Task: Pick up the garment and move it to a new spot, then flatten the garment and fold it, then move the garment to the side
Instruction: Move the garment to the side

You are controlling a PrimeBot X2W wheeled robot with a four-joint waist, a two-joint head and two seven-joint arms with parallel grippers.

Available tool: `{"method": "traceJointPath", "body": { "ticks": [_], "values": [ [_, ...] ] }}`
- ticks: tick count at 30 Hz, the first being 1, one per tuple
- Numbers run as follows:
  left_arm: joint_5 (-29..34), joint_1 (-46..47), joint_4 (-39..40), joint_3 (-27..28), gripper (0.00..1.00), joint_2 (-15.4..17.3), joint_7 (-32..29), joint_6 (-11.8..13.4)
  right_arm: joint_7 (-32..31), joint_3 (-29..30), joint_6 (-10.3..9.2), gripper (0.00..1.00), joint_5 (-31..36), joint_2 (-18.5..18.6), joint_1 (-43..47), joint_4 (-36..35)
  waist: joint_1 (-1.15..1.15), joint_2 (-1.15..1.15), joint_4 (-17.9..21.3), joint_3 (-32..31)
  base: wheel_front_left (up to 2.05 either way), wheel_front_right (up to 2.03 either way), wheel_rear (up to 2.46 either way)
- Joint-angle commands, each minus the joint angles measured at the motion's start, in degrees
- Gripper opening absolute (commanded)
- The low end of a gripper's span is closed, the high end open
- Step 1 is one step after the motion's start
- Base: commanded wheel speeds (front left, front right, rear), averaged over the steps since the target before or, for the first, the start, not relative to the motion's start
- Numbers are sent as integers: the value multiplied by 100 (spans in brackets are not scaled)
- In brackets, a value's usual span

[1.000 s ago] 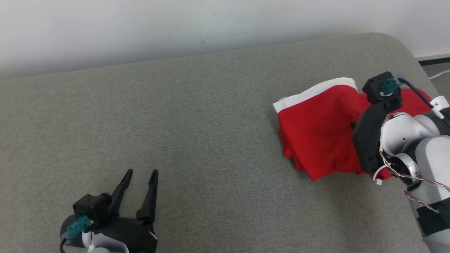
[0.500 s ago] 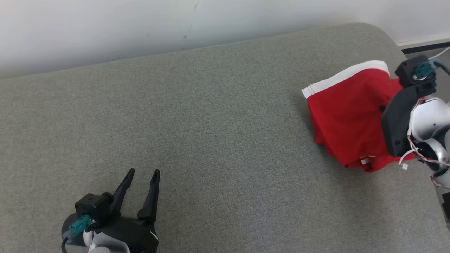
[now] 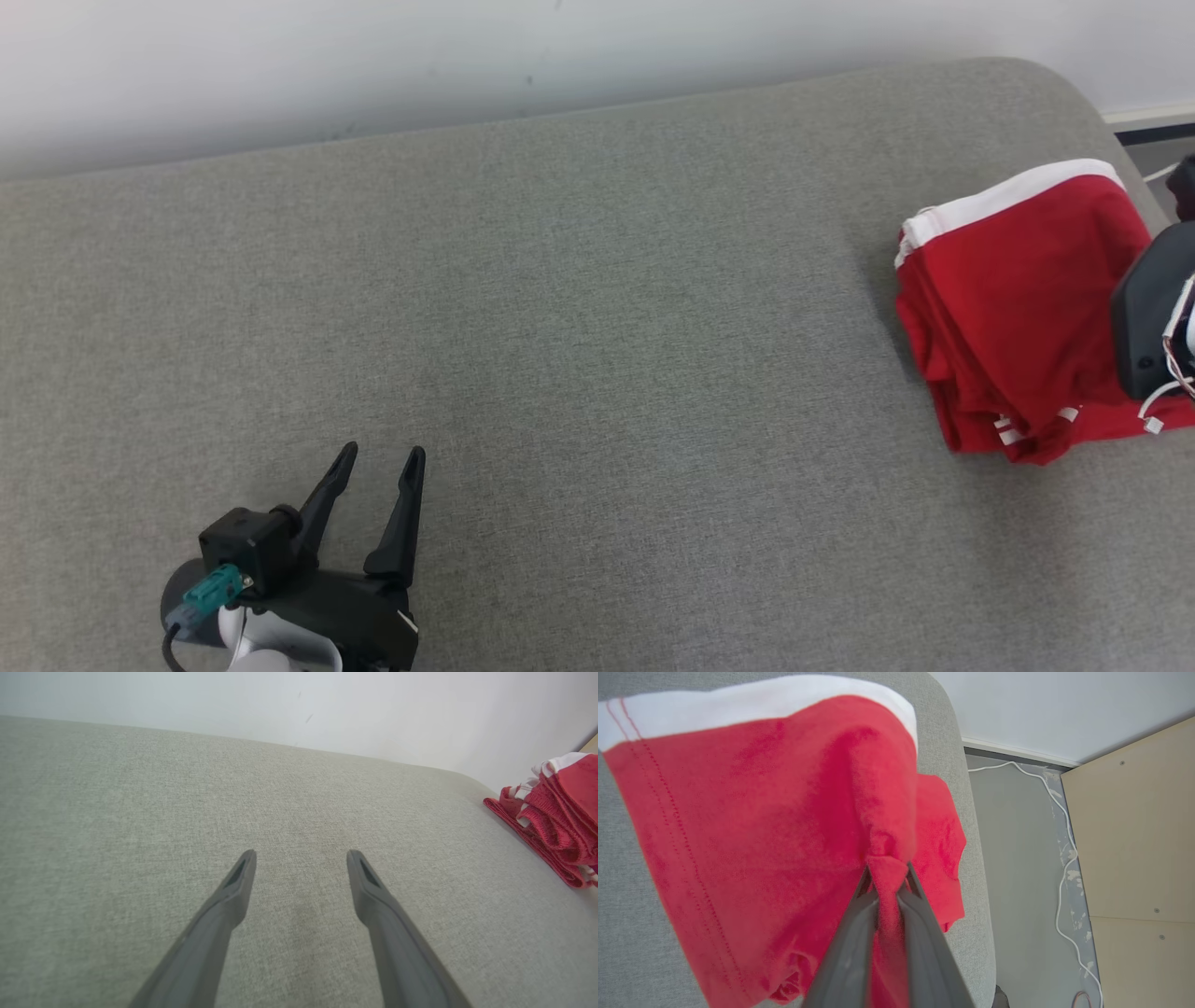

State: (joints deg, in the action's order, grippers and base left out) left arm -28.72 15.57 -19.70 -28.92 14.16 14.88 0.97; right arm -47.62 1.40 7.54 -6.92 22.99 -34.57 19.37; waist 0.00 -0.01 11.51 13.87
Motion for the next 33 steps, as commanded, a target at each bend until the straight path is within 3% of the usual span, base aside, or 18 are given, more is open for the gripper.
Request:
{"method": "traceJointPath", "body": {
  "ticks": [1, 16, 18, 19, 25, 33],
  "values": [
    [79, 91, 17, -14, 100, 54, -11, -17, 140, 123, -12, 0, 120, -15, -66, 178, 0, 1, -84, 74, 0, 0, 0],
    [133, 222, 209, -74, 100, 246, -168, 34, 1119, 1260, -12, 0, 1335, -384, -271, 1325, 0, 1, -429, 395, 0, 0, 0],
    [119, 218, 233, -73, 100, 269, -171, 41, 1233, 1441, -12, 59, 1500, -429, -293, 1451, 0, 1, -443, 409, 0, 0, 0],
    [115, 216, 244, -75, 100, 281, -179, 48, 1297, 1533, -12, 100, 1565, -458, -316, 1504, 0, 1, -446, 413, 0, 0, 0],
    [140, 206, 293, -78, 100, 317, -164, 99, 1694, 1849, -12, 100, 1800, -698, -463, 1757, 0, 1, -350, 363, 0, 0, 0],
    [158, 362, 280, 29, 100, 306, -100, 262, 2921, 2122, -12, 100, 1545, -1017, -622, 2058, 0, 1, -86, 111, 0, 0, 0]
  ]
}}
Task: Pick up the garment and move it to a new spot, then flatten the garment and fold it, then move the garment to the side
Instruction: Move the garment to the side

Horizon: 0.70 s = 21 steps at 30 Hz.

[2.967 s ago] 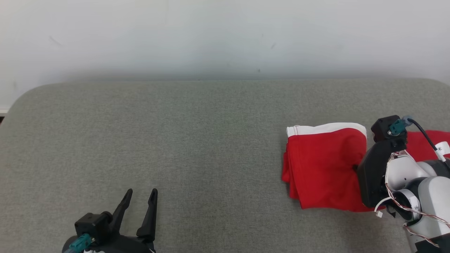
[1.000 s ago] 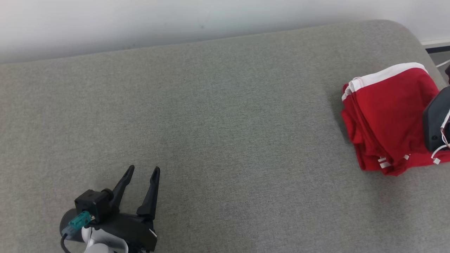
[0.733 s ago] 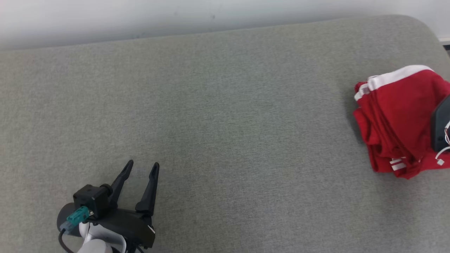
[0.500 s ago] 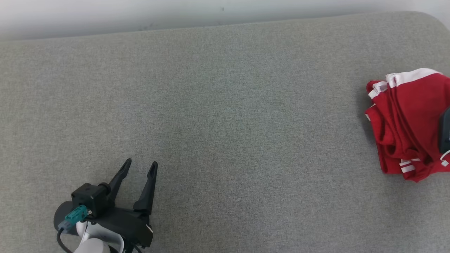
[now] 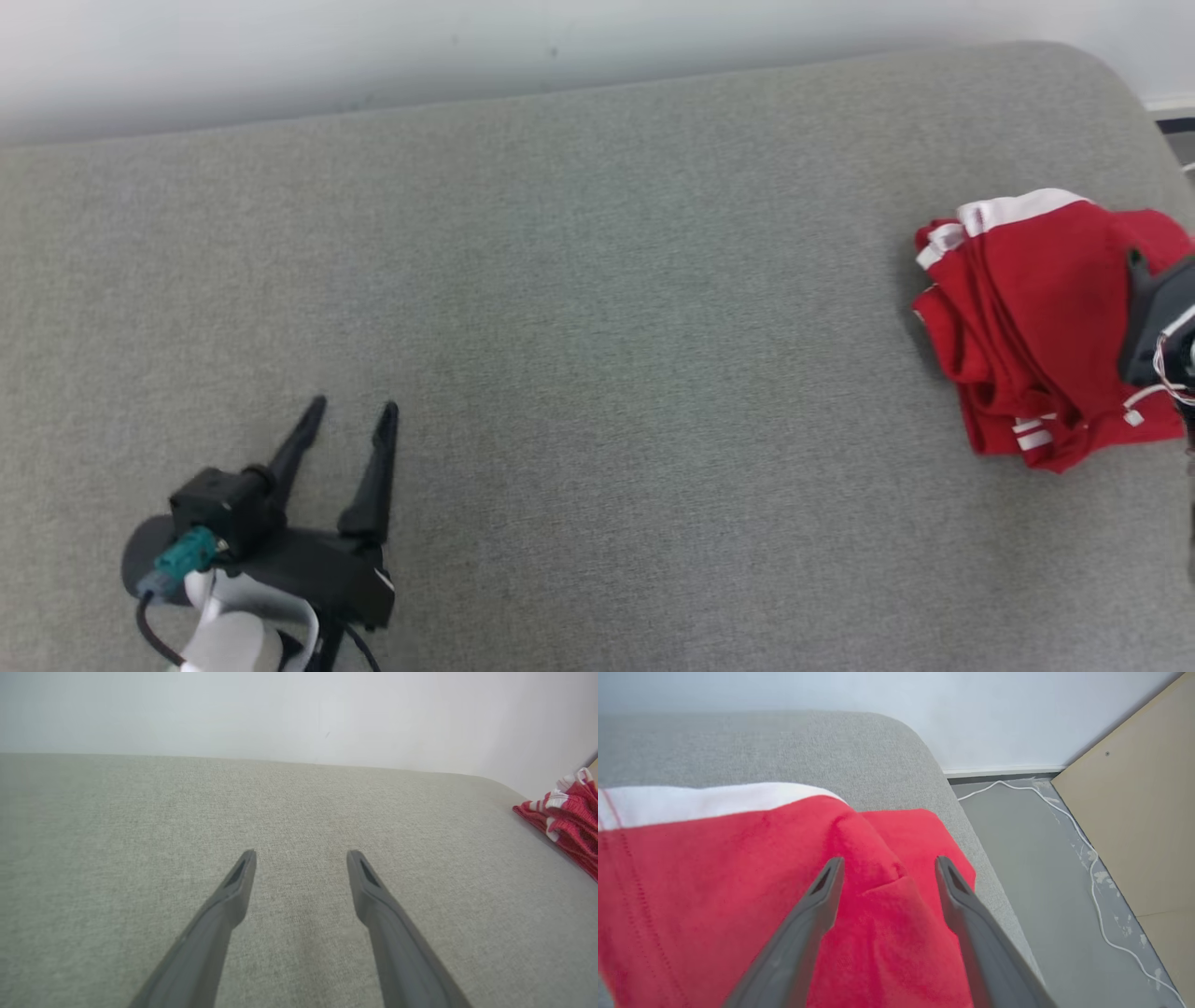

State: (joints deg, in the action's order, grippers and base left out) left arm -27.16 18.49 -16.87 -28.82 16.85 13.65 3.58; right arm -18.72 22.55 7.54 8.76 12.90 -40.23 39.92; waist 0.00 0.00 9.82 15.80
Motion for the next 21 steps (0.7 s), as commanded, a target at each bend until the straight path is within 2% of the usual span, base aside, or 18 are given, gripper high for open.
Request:
{"method": "traceJointPath", "body": {
  "ticks": [1, 13, 21],
  "values": [
    [9, 108, -9, 34, 100, 34, 31, 29, 189, -5, -12, 100, -78, -43, -58, 34, 0, 0, 114, -116, 0, 0, 0],
    [-222, 431, -383, 361, 100, -119, 10, 264, 2038, -377, -12, 100, -1177, -568, 89, -5, 0, 0, 322, -710, 0, 0, 0],
    [-522, 533, -746, 632, 100, -168, -113, 448, 2824, -883, -12, 100, -1717, -726, 530, -275, 0, 0, 205, -1114, 0, 0, 0]
  ]
}}
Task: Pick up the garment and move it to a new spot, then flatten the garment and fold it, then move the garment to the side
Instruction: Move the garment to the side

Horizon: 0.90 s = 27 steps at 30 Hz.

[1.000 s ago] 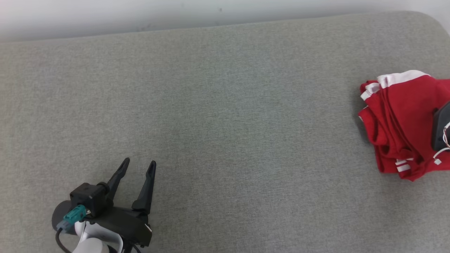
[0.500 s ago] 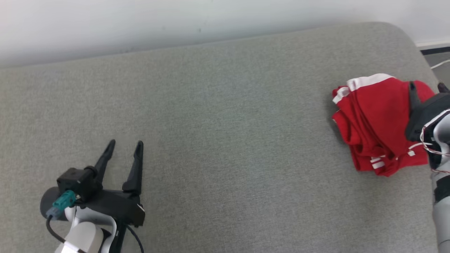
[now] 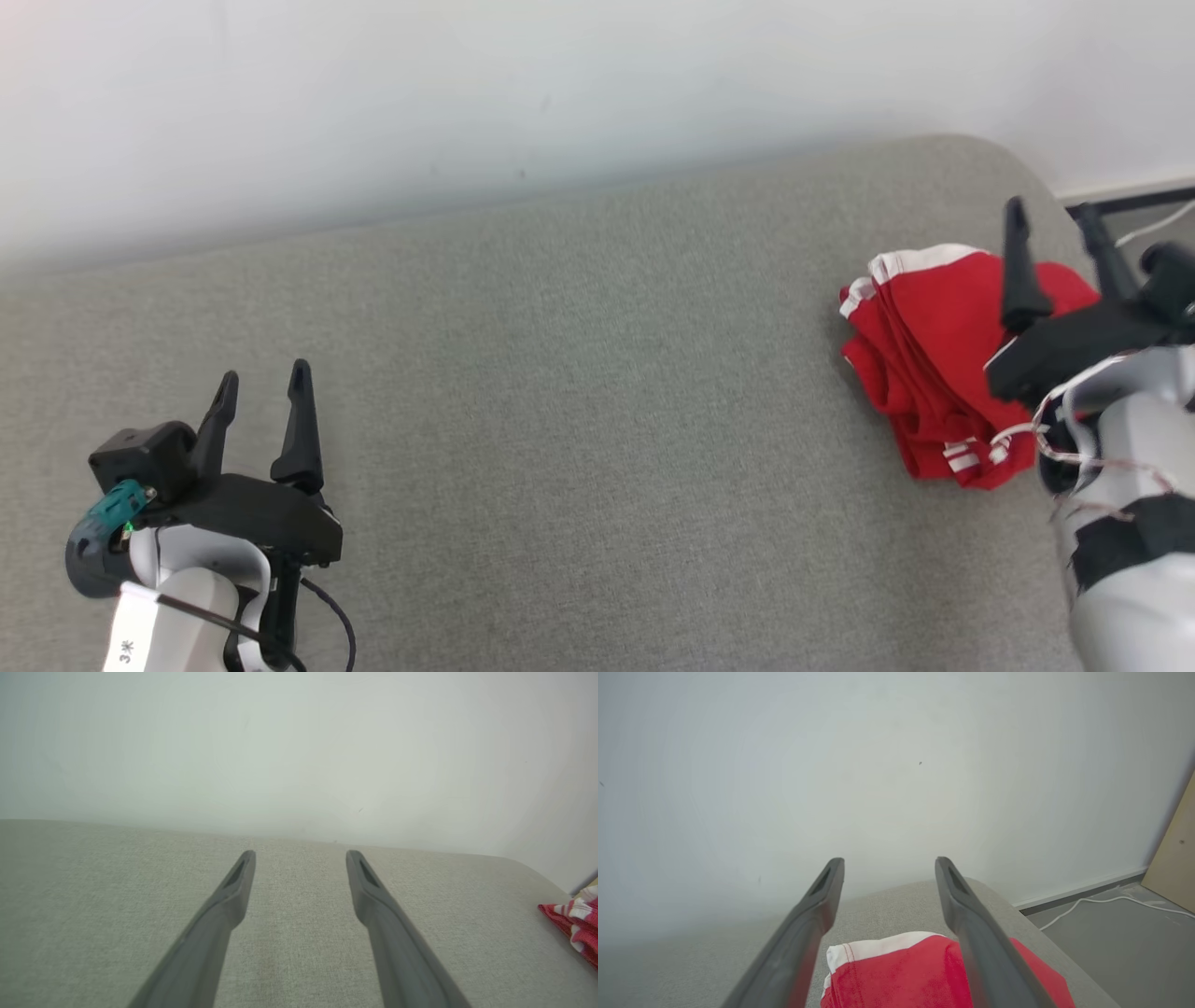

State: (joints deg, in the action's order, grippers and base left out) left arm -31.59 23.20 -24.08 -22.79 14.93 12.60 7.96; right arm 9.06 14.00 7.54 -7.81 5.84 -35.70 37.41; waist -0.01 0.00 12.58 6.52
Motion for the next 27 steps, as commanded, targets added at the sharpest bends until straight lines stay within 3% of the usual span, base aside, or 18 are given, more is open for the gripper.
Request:
{"method": "traceJointPath", "body": {
  "ticks": [1, 12, 27],
  "values": [
    [-91, 55, -73, 47, 100, 5, -9, 15, 119, -85, -13, 100, -114, -25, 165, -58, 1, 0, -105, -255, 0, 0, 0],
    [-194, -255, -401, -178, 100, -70, -29, -278, 473, -574, -13, 100, -610, -211, 1292, -833, 1, 0, -651, -725, 0, 0, 0],
    [-42, -960, 23, -108, 100, 60, 220, -162, 483, -1223, -13, 100, -1143, -286, 2436, -1484, 1, 0, -1376, -960, 0, 0, 0]
  ]
}}
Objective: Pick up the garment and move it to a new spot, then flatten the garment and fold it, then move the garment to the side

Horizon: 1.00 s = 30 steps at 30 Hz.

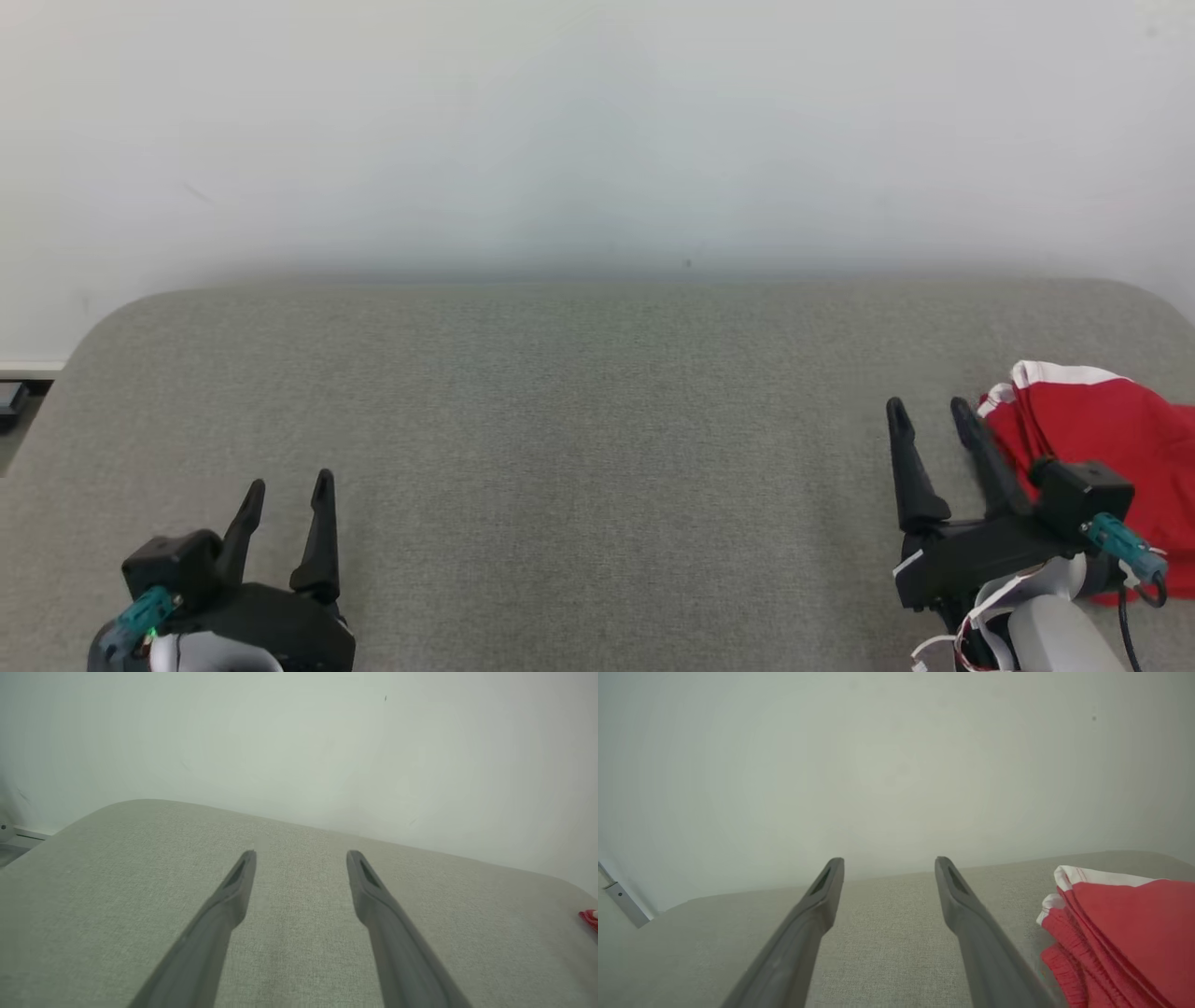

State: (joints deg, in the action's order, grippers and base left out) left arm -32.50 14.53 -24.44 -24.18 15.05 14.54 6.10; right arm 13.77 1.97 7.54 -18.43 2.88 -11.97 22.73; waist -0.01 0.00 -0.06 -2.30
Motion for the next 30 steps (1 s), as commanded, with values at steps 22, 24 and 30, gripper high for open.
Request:
{"method": "traceJointPath", "body": {
  "ticks": [22, 24, 30],
  "values": [
    [757, -1448, 1427, 508, 100, 203, 75, 76, 105, 55, -13, 100, 133, 9, 955, -338, 1, 0, -129, -94, 0, 0, 0],
    [798, -1486, 1403, 521, 100, 191, 75, 32, 105, 77, -13, 100, 139, 9, 1002, -360, 1, 0, -126, -90, 0, 0, 0],
    [758, -1541, 1295, 574, 100, 123, 75, -76, 97, 126, -13, 100, 167, 9, 1029, -383, 1, 0, -93, -61, 0, 0, 0]
  ]
}}
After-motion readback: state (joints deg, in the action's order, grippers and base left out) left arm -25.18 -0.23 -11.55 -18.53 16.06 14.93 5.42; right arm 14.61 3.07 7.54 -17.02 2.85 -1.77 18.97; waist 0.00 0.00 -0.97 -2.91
